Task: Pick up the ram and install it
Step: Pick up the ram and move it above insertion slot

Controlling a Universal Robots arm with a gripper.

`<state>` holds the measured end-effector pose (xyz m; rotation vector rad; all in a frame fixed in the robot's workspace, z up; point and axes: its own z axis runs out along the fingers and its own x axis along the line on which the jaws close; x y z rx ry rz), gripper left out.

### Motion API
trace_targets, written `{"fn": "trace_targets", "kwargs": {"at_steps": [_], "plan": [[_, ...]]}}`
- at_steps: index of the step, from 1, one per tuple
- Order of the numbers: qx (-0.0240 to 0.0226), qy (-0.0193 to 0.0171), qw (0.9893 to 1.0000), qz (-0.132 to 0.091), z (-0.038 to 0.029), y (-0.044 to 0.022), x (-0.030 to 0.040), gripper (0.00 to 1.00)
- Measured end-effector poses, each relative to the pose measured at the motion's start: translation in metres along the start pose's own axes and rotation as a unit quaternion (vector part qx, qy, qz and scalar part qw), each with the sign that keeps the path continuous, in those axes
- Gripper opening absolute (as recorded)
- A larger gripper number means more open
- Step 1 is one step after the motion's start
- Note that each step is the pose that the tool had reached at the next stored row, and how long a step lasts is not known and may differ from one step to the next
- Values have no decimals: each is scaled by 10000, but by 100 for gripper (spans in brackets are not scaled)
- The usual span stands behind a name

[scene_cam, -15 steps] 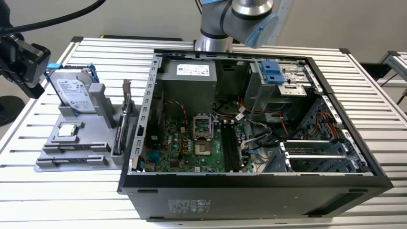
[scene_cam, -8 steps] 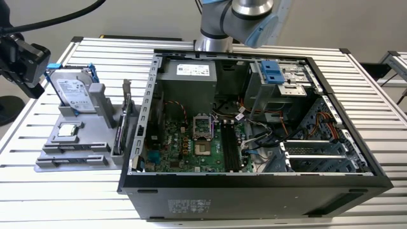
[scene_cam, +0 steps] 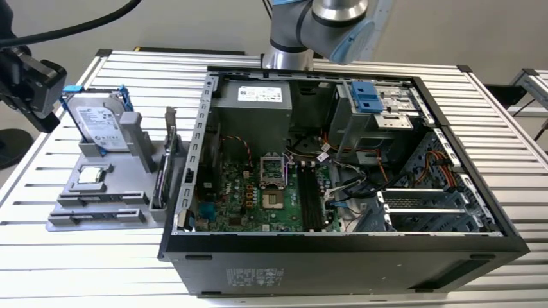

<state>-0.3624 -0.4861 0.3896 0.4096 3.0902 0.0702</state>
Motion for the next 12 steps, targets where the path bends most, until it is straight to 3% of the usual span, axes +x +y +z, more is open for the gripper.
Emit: {"fn": "trace_targets", "kwargs": {"at_steps": [12], "plan": [[8,-23,9989,473,0,0,0,0]]}}
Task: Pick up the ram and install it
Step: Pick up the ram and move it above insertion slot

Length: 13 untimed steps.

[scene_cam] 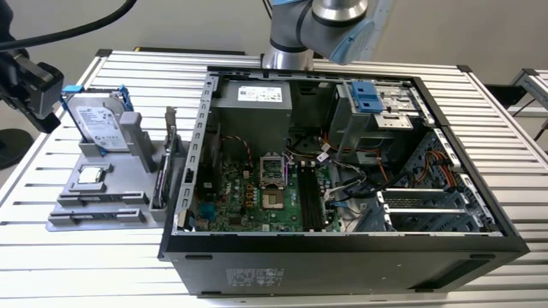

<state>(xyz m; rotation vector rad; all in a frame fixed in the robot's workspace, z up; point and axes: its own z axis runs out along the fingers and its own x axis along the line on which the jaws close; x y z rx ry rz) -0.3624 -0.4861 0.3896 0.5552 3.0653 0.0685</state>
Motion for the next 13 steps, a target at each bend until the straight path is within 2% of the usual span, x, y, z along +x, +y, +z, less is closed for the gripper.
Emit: {"fn": "trace_targets", "kwargs": {"at_steps": [13], "plan": [[7,-20,9992,411,0,0,0,0]]}}
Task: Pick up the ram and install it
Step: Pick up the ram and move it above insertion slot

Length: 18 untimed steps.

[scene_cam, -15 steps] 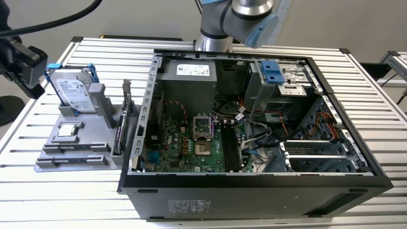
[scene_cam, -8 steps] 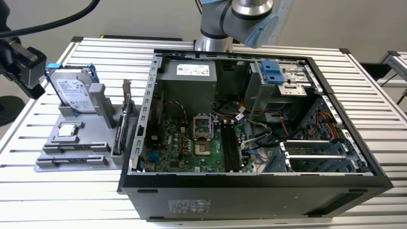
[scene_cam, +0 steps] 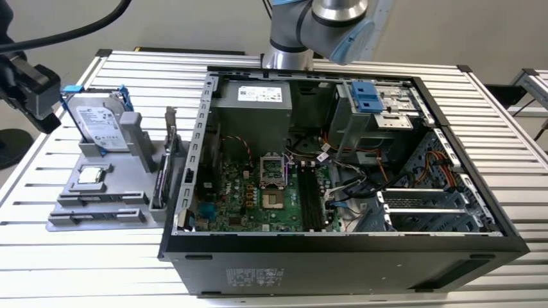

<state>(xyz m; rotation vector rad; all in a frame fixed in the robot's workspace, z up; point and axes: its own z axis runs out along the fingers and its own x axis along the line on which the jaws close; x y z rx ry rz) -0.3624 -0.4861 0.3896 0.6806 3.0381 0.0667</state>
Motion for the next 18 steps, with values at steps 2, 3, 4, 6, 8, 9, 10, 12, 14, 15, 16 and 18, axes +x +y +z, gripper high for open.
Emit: {"fn": "trace_targets", "kwargs": {"at_steps": [2,3,4,6,8,9,10,12,14,15,16,18], "plan": [[1,-3,10000,63,0,0,0,0],[1,-5,10000,96,0,0,0,0],[2,-6,9999,124,0,0,0,0],[3,-9,9998,190,0,0,0,0],[4,-12,9997,249,0,0,0,0],[5,-13,9996,281,0,0,0,0],[5,-15,9995,309,0,0,0,0],[7,-19,9992,406,0,0,0,0],[8,-22,9989,465,0,0,0,0],[9,-23,9988,494,0,0,0,0],[9,-25,9986,523,0,0,0,0],[10,-28,9983,583,0,0,0,0]]}}
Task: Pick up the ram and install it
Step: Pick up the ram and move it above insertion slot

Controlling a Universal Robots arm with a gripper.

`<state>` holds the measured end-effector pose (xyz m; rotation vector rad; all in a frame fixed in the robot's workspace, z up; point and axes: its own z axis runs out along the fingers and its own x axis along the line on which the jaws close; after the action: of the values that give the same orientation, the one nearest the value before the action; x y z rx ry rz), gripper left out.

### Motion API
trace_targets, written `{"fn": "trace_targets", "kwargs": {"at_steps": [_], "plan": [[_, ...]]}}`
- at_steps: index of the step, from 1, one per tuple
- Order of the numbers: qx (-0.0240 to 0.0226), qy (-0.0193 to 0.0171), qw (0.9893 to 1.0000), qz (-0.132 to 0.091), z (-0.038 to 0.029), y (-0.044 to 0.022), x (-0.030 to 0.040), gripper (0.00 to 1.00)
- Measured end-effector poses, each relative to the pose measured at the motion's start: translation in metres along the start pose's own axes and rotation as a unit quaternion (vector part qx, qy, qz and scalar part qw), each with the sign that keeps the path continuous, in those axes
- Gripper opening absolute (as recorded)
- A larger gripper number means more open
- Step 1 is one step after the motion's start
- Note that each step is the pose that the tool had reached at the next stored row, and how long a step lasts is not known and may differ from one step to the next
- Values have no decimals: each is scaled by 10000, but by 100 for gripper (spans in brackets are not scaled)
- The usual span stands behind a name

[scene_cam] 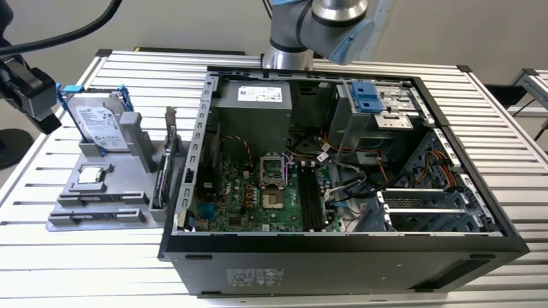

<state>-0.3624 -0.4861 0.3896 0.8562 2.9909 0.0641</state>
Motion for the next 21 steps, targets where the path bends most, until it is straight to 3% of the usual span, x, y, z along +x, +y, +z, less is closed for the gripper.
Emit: {"fn": "trace_targets", "kwargs": {"at_steps": [11,21], "plan": [[6,-15,9995,312,0,0,0,0],[11,-28,9983,585,-1,0,0,0]]}}
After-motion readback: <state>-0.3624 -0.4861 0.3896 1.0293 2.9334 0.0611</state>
